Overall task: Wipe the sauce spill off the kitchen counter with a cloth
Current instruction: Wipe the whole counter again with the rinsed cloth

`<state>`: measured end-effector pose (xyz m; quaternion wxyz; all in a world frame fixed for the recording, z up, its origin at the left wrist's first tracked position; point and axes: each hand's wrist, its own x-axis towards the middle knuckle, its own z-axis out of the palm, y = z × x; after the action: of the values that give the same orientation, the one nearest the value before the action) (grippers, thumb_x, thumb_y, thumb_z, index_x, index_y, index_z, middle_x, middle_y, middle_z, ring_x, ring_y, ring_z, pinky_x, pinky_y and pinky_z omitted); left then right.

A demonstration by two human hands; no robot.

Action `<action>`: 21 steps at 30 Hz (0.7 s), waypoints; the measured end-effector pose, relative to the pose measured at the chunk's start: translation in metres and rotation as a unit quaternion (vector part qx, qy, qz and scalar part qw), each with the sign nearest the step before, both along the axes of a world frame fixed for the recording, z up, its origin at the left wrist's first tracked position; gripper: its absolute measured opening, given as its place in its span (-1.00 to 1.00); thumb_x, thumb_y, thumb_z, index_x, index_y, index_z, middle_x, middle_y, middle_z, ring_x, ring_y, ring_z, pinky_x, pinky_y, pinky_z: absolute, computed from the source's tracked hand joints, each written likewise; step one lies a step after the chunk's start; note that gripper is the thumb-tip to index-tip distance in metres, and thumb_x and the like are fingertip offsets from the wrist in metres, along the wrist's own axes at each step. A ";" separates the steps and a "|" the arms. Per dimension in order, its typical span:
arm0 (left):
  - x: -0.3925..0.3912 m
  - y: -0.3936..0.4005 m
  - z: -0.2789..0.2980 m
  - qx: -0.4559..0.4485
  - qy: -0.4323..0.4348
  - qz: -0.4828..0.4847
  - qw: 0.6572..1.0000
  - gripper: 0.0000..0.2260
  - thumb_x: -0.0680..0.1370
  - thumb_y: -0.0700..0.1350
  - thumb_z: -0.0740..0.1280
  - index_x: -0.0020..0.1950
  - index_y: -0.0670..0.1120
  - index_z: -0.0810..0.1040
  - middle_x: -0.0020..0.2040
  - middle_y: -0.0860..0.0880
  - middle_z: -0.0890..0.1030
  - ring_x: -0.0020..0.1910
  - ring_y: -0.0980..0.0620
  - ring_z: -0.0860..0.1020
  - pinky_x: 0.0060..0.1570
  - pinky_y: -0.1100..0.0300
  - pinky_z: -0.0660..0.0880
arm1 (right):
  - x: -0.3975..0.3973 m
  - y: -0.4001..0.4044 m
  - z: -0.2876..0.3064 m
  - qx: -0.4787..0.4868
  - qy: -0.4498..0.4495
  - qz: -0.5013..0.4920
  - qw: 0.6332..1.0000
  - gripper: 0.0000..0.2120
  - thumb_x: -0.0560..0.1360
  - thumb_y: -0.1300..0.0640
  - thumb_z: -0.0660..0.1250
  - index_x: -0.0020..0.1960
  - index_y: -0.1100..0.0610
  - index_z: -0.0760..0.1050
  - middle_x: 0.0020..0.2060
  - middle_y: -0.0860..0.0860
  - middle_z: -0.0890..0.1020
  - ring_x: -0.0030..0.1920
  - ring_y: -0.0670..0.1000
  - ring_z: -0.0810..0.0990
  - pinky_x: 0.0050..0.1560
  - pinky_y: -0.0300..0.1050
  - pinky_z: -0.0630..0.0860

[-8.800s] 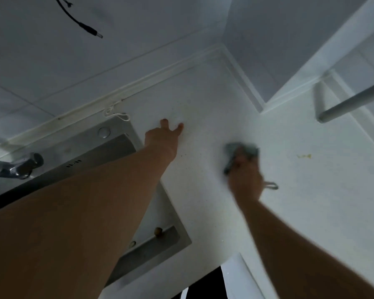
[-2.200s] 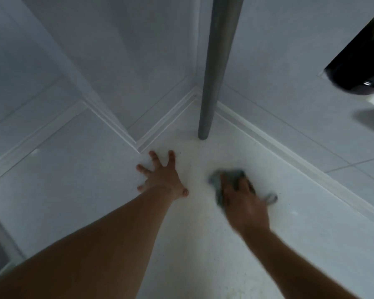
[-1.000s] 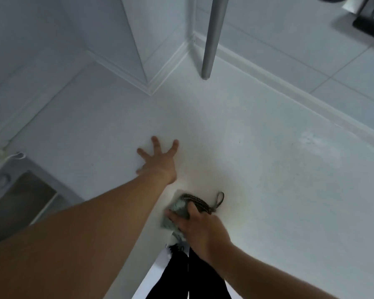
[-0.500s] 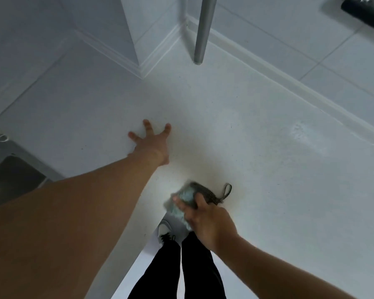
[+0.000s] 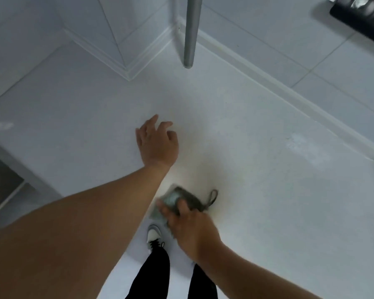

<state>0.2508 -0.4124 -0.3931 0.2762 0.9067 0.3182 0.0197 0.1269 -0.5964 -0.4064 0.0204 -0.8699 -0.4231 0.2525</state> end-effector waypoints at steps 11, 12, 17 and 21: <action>0.045 -0.024 -0.046 0.115 0.044 0.017 0.992 -0.42 0.67 0.16 -0.07 0.65 -0.02 0.22 0.66 -0.06 0.18 0.64 -0.09 0.09 0.62 -0.12 -0.06 | 0.234 -0.039 0.001 -0.016 -0.115 -0.343 0.932 -0.45 0.74 -0.05 -0.03 0.70 -0.17 -0.07 0.47 0.17 0.41 0.30 0.32 0.56 0.12 0.18 0.50; 0.044 -0.025 -0.046 0.123 0.050 0.018 0.991 -0.42 0.66 0.16 -0.06 0.65 -0.03 0.22 0.66 -0.06 0.18 0.64 -0.09 0.09 0.62 -0.12 -0.05 | 0.207 -0.028 0.000 -0.018 -0.106 -0.269 0.957 -0.41 0.72 -0.03 0.02 0.71 -0.11 -0.08 0.46 0.20 0.42 0.26 0.30 0.59 0.10 0.17 0.57; 0.048 -0.025 -0.047 0.144 0.065 0.016 0.987 -0.43 0.68 0.15 -0.08 0.65 -0.05 0.21 0.66 -0.08 0.19 0.64 -0.11 0.09 0.62 -0.14 -0.02 | 0.163 -0.043 0.003 0.026 -0.063 -0.039 0.997 -0.24 0.46 0.05 0.39 0.61 -0.21 0.22 0.08 0.12 0.56 -0.44 0.13 0.56 -0.50 -0.07 0.43; 0.054 -0.026 -0.048 0.153 0.077 0.016 0.985 -0.44 0.69 0.13 -0.06 0.65 -0.06 0.20 0.65 -0.10 0.19 0.64 -0.12 0.10 0.62 -0.15 -0.01 | 0.316 -0.034 0.006 0.001 -0.112 -0.232 0.966 -0.47 0.66 0.04 0.15 0.54 -0.24 0.03 0.35 0.25 0.47 0.10 0.32 0.61 -0.04 0.23 0.57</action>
<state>0.3046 -0.4387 -0.4411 0.1088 0.9318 0.3462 0.0031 0.4430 -0.6303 -0.4005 0.0315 -0.9670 -0.2093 0.1416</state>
